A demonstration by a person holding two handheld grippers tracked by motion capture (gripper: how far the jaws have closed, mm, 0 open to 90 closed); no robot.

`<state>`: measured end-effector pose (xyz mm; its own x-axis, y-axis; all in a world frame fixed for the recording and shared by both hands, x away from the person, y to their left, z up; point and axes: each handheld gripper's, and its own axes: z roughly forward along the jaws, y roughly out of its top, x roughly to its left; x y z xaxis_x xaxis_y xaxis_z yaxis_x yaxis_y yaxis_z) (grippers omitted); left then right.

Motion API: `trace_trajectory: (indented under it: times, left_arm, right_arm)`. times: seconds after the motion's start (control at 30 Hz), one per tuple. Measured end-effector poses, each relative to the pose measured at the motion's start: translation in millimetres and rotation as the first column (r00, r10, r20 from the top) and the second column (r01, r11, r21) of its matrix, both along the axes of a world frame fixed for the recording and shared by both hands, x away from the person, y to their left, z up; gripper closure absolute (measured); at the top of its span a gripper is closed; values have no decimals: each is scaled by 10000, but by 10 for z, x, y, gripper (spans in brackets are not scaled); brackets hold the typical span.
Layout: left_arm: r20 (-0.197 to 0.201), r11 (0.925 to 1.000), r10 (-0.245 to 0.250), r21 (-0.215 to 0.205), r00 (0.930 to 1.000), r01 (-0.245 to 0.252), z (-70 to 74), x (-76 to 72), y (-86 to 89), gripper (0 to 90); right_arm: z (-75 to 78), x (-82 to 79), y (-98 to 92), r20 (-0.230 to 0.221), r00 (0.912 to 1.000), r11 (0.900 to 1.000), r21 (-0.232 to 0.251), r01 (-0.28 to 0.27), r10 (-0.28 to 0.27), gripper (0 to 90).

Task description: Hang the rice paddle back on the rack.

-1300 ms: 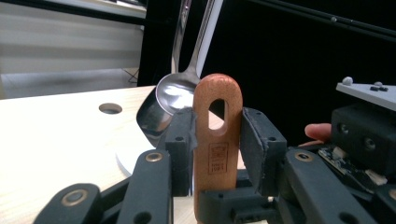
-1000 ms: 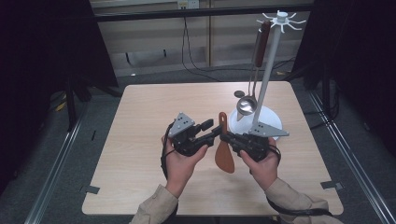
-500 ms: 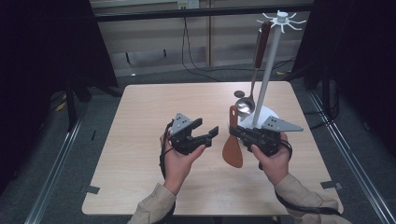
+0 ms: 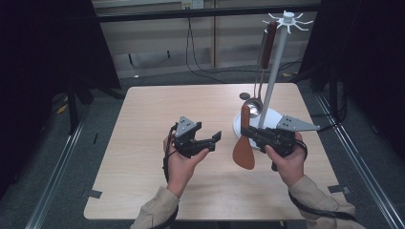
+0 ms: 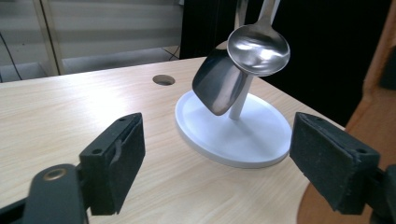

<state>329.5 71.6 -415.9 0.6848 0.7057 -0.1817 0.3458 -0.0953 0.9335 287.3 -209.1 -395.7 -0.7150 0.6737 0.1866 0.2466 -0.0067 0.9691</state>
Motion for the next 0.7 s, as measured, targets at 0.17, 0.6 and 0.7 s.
trace_trajectory:
  times: [0.17, 0.6, 0.7]
  left_arm:
    - [-76, 9999, 38, 161, 10000, -37, -34, 6, 7, 158]
    - [-467, 9995, 62, 328, 9989, -47, -84, -4, 33, 100]
    - [-497, 9997, 71, 250, 9987, -59, -80, -2, 20, 94]
  right_arm:
    - [-1, -3, 11, 4, 9999, 9999, -72, -113, 113, 837]
    - [40, -32, 9, 60, 9999, 9998, -97, -152, 153, 837]
    - [35, -35, 5, 88, 9998, 9998, -128, -164, 166, 837]
